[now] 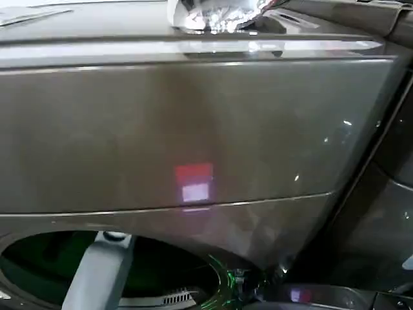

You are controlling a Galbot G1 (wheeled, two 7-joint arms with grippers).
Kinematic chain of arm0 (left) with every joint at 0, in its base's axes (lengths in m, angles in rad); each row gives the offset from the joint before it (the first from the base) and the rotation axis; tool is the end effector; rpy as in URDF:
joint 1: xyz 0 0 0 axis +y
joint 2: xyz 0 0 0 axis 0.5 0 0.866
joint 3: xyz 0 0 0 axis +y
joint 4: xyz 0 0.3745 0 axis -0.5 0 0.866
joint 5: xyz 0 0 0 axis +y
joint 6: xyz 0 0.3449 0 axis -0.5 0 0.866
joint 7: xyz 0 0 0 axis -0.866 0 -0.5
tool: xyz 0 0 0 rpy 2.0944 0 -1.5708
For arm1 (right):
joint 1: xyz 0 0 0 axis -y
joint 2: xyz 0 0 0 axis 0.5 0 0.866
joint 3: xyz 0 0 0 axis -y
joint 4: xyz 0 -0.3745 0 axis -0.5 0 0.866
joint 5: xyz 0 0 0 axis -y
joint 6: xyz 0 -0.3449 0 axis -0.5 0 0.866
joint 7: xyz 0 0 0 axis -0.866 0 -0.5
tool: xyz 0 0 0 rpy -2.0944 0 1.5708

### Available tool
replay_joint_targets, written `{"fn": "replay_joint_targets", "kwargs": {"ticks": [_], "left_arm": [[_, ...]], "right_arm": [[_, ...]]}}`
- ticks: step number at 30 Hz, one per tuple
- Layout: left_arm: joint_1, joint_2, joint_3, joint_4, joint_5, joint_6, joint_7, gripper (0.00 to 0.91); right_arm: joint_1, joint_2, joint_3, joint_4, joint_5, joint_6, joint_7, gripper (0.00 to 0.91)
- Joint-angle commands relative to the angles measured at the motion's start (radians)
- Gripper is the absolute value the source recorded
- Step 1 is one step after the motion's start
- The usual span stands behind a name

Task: Grasp the clothes from the dryer.

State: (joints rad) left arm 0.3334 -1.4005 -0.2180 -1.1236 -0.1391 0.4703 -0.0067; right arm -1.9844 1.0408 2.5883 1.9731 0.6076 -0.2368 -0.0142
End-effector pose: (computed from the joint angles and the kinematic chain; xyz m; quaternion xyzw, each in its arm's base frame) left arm 0.5724 -0.0035 -0.2079 -0.0631 -0.9853 -0.1039 0.1203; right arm -0.1417 -0.3621 0.0826 0.5566 0.7263 -0.3681 0.1647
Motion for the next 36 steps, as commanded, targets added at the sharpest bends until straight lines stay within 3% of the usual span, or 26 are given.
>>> {"fn": "replay_joint_targets", "kwargs": {"ticks": [1, 10, 21, 36], "left_arm": [[-0.091, -0.011, 0.043, 0.167, 0.031, -0.002, 0.037, 0.907], [-0.166, 0.01, 0.136, 0.26, 0.171, 0.058, 0.267, 0.907], [-0.341, 0.02, 0.356, 0.451, 0.378, -0.025, 0.61, 0.907], [-0.489, 0.018, 0.606, 0.721, 0.55, -0.316, 0.905, 0.907]], "right_arm": [[0.002, -0.001, -0.003, 0.001, -0.003, 0.0, -0.004, 0.907], [0.005, 0.0, -0.011, 0.005, -0.004, 0.004, -0.014, 0.907], [0.029, 0.001, -0.036, 0.012, -0.012, 0.01, -0.023, 0.907], [0.038, 0.007, -0.046, 0.006, -0.021, 0.029, -0.031, 0.907]]}}
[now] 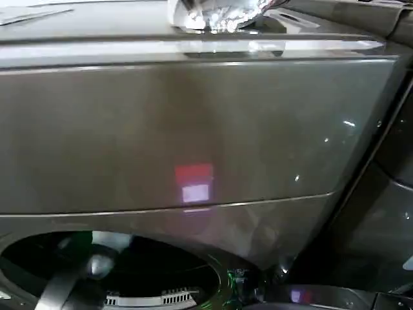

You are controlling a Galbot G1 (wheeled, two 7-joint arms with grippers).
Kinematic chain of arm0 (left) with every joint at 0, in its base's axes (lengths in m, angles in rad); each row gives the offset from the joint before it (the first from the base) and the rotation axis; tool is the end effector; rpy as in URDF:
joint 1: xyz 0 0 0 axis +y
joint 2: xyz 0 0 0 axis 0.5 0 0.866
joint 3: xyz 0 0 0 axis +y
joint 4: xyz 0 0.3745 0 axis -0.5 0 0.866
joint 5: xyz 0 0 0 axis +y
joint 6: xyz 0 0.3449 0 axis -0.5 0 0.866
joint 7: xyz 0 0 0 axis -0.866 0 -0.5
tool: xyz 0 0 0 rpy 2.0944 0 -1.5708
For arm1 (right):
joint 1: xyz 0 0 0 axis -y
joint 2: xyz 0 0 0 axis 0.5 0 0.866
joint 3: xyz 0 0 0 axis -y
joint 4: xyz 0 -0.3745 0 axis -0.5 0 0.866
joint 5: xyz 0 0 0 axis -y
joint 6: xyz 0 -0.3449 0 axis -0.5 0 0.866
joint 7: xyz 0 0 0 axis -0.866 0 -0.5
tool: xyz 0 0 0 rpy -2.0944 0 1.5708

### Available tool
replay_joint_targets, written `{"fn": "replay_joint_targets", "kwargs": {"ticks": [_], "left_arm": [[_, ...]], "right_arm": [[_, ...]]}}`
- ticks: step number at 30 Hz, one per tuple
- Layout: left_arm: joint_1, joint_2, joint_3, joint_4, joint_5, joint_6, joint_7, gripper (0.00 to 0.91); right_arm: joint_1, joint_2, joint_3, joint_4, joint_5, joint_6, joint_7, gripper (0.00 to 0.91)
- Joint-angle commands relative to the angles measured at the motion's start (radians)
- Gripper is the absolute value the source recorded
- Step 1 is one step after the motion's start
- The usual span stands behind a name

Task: Grasp the clothes from the dryer.

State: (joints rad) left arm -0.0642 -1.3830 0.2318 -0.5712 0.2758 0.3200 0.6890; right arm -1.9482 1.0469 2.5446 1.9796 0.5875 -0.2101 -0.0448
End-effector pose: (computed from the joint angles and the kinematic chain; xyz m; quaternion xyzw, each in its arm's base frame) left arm 0.6668 -0.0015 -0.1784 -0.3125 -0.8029 -0.4309 0.2684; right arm -0.1349 -0.3655 0.0688 0.5405 0.7379 -0.3693 0.1642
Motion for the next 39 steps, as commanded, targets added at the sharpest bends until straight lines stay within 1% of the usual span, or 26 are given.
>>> {"fn": "replay_joint_targets", "kwargs": {"ticks": [1, 8, 11, 17, 24, 31, 39], "left_arm": [[-0.098, -0.001, 0.181, 0.183, 0.149, -0.186, 0.237, 0.907], [-0.123, -0.014, 0.25, 0.247, 0.196, -0.27, 0.338, 0.907], [-0.135, -0.022, 0.273, 0.277, 0.264, -0.31, 0.368, 0.907], [-0.145, -0.045, 0.304, 0.339, 0.381, -0.347, 0.396, 0.907], [-0.145, -0.069, 0.345, 0.383, 0.416, -0.363, 0.411, 0.907], [-0.135, -0.076, 0.383, 0.407, 0.457, -0.371, 0.426, 0.907], [-0.124, -0.075, 0.384, 0.409, 0.432, -0.371, 0.444, 0.907]], "right_arm": [[0.002, 0.001, -0.003, -0.001, -0.002, 0.003, -0.001, 0.907], [0.008, 0.005, -0.012, 0.003, -0.004, 0.008, -0.003, 0.907], [0.01, 0.005, -0.013, 0.003, -0.004, 0.009, -0.004, 0.907], [0.013, 0.008, -0.015, 0.005, -0.004, 0.01, -0.006, 0.907], [0.029, 0.007, -0.03, 0.007, -0.011, 0.012, -0.008, 0.907], [0.041, 0.009, -0.039, 0.006, -0.021, 0.014, -0.009, 0.907], [0.048, 0.011, -0.043, 0.003, -0.022, 0.017, -0.009, 0.907]]}}
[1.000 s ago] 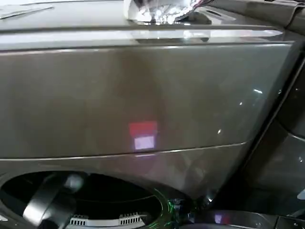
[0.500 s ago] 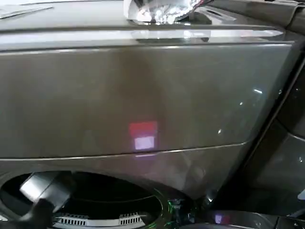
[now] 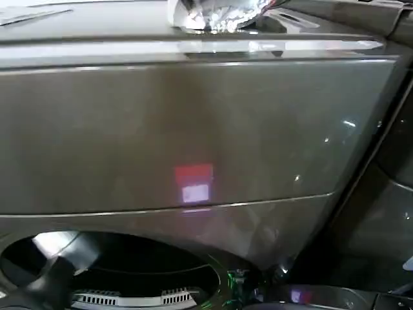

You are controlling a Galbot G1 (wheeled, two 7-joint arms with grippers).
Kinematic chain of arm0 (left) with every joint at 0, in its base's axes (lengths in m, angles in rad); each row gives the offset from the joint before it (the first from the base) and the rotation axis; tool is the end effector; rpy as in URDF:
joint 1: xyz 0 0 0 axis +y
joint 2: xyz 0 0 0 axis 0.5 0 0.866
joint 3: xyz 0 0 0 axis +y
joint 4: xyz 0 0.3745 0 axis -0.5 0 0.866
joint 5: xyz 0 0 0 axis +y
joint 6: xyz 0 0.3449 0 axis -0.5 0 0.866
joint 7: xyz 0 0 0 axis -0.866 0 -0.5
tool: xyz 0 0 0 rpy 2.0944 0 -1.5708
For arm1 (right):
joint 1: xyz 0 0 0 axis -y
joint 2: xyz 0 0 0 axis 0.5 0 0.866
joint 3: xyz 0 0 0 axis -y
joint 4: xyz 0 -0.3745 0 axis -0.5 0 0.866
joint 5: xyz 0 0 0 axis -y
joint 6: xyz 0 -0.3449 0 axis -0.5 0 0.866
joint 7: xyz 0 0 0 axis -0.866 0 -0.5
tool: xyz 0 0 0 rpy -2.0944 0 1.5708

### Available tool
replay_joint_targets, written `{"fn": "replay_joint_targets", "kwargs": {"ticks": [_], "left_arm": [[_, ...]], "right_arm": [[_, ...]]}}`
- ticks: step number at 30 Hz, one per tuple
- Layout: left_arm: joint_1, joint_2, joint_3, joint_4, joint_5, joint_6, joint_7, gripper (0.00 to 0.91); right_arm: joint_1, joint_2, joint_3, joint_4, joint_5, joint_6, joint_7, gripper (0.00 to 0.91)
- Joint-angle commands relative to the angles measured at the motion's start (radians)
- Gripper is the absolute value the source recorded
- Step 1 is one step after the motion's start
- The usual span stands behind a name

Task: Grasp the clothes from the dryer.

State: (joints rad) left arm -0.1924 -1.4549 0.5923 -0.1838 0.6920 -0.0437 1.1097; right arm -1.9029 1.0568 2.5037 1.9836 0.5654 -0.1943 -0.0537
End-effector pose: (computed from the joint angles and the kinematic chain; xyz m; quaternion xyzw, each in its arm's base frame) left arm 0.6855 0.0263 -0.2064 -0.4354 -0.4549 -0.6358 0.4464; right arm -0.1301 -0.3685 0.0535 0.5384 0.7422 -0.3627 0.1664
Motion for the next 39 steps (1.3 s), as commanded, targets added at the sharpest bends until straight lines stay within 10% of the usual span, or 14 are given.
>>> {"fn": "replay_joint_targets", "kwargs": {"ticks": [1, 6, 8, 12, 39], "left_arm": [[0.008, -0.004, 0.023, 0.023, 0.012, -0.007, 0.025, 0.907], [0.018, -0.006, 0.023, 0.029, -0.002, -0.002, 0.024, 0.83], [0.018, -0.005, 0.022, 0.027, -0.006, -0.002, 0.024, 0.193], [0.01, -0.003, 0.02, 0.026, -0.011, -0.003, 0.024, 0.023], [0.041, -0.001, -0.149, -0.055, -0.186, 0.043, -0.066, 0.0]], "right_arm": [[0.003, 0.002, -0.002, -0.001, 0.0, 0.002, -0.001, 0.907], [-0.002, -0.001, 0.001, -0.006, 0.0, 0.004, -0.002, 0.907], [-0.002, -0.001, 0.001, -0.007, 0.0, 0.004, -0.001, 0.907], [-0.002, 0.0, 0.002, -0.007, 0.002, 0.005, -0.001, 0.907], [-0.006, 0.001, 0.015, -0.012, 0.008, 0.007, 0.005, 0.907]]}}
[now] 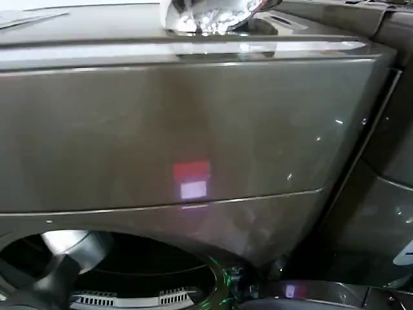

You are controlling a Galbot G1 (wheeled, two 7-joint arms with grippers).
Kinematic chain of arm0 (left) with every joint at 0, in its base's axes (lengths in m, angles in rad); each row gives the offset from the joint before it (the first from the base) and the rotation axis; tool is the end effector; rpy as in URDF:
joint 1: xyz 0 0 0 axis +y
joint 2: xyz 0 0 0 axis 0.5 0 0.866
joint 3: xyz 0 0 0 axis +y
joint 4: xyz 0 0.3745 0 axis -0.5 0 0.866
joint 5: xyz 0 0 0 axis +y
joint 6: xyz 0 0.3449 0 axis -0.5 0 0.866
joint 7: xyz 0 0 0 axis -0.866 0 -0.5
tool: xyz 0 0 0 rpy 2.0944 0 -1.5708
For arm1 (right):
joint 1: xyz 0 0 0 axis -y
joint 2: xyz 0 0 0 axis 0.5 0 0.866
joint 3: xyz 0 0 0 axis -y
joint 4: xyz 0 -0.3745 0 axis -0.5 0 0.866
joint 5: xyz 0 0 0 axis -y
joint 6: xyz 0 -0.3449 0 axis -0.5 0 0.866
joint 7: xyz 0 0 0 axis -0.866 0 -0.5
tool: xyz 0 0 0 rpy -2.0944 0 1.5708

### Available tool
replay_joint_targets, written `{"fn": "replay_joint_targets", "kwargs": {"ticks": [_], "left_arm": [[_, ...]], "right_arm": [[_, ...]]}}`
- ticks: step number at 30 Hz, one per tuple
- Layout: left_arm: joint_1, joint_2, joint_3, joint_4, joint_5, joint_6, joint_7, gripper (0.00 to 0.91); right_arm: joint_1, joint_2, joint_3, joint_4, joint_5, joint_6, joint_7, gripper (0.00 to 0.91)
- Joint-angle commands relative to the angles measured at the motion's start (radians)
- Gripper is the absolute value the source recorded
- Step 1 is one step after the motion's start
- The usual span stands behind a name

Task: Grasp the clothes from the dryer.

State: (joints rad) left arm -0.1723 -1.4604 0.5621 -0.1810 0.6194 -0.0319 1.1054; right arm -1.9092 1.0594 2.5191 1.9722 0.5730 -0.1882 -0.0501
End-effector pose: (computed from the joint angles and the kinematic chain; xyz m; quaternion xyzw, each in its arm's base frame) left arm 0.6817 0.0240 -0.2190 -0.4530 -0.4897 -0.6015 0.4396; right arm -0.1364 -0.3696 0.0554 0.5448 0.7373 -0.3617 0.1699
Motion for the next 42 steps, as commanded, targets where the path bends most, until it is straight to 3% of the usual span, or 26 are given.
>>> {"fn": "replay_joint_targets", "kwargs": {"ticks": [1, 9, 17, 27, 42], "left_arm": [[0.03, 0.015, -0.141, -0.087, -0.136, 0.038, -0.073, 0.0], [0.115, 0.053, -0.389, -0.237, -0.284, 0.096, -0.247, 0.0], [0.216, 0.08, -0.497, -0.324, -0.422, 0.058, -0.505, 0.0], [0.332, 0.057, -0.648, -0.471, -0.626, 0.052, -0.829, 0.0], [0.393, -0.023, -0.775, -0.606, -0.812, -0.051, -1.289, 0.0]], "right_arm": [[0.0, -0.002, 0.001, -0.001, 0.0, 0.001, 0.001, 0.907], [0.001, -0.004, -0.001, 0.002, 0.001, 0.001, 0.004, 0.907], [-0.001, -0.003, 0.001, 0.0, 0.003, 0.004, 0.005, 0.907], [0.0, -0.005, 0.0, -0.001, 0.004, 0.007, 0.005, 0.907], [0.016, -0.008, -0.012, -0.012, 0.004, 0.021, 0.009, 0.907]]}}
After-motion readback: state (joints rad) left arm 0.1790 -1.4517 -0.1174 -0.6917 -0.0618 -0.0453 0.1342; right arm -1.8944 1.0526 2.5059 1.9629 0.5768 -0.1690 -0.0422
